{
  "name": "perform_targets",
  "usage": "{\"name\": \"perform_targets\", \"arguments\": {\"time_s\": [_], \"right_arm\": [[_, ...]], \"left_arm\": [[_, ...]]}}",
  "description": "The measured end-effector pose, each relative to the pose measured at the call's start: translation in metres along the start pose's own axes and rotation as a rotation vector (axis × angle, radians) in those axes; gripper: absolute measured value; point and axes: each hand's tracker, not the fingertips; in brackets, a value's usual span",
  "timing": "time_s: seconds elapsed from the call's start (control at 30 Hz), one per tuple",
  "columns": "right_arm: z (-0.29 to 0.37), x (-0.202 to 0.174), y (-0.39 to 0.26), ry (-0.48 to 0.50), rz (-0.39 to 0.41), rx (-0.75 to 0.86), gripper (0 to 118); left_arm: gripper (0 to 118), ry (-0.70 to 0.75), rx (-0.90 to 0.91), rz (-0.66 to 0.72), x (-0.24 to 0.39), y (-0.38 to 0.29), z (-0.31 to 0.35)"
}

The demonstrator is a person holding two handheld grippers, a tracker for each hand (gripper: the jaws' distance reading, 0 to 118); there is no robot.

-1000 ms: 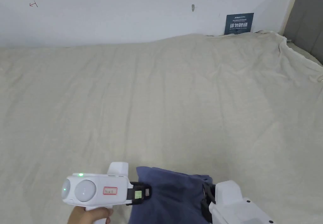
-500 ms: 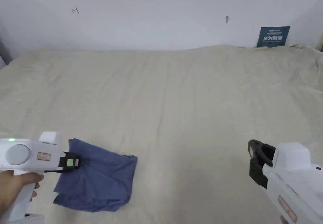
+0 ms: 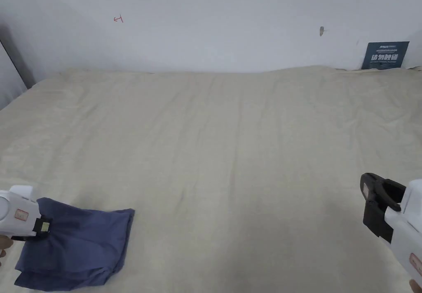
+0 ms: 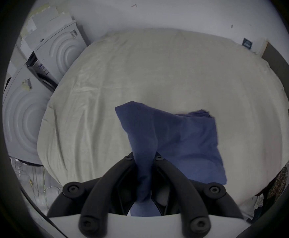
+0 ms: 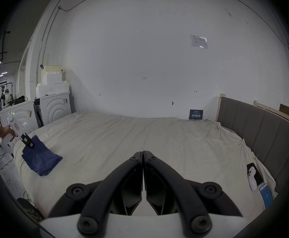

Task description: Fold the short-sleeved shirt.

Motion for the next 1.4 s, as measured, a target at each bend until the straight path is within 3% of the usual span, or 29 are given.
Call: {"name": "perform_targets", "arguments": {"time_s": [0.13, 0.27, 0.4, 0.47, 0.53, 0.6, 1.0, 1.23, 1.4], "right_arm": [[-0.010, -0.013, -0.001, -0.013, -0.025, -0.020, 0], [-0.013, -0.019, -0.003, -0.019, -0.022, -0.043, 0], [-0.014, -0.018, -0.004, -0.012, -0.015, -0.057, 0], [-0.013, -0.015, -0.001, -0.007, -0.014, -0.055, 0], [-0.007, -0.011, 0.003, -0.005, -0.015, -0.043, 0], [-0.002, -0.008, 0.008, -0.005, -0.015, -0.032, 0], [0.020, -0.002, 0.041, -0.038, 0.002, 0.095, 0], [0.034, 0.002, 0.058, -0.073, 0.001, 0.167, 0], [0.037, 0.001, 0.063, -0.093, 0.007, 0.196, 0]], "left_arm": [[11, 0.047, -0.042, -0.012, -0.015, -0.005, -0.032], [11, 0.067, -0.070, 0.094, -0.022, -0.017, -0.058], [16, 0.111, -0.046, 0.113, -0.014, -0.026, -0.064], [43, 0.146, -0.029, 0.144, -0.013, -0.024, -0.059], [80, 0.129, 0.044, 0.199, -0.007, -0.024, -0.037], [99, 0.125, 0.158, 0.233, -0.002, -0.022, -0.014], [101, 0.128, 0.838, 0.234, 0.114, -0.035, 0.197], [101, 0.105, 1.081, 0.199, 0.190, -0.053, 0.275], [101, 0.072, 1.158, 0.193, 0.238, -0.069, 0.291]]}}
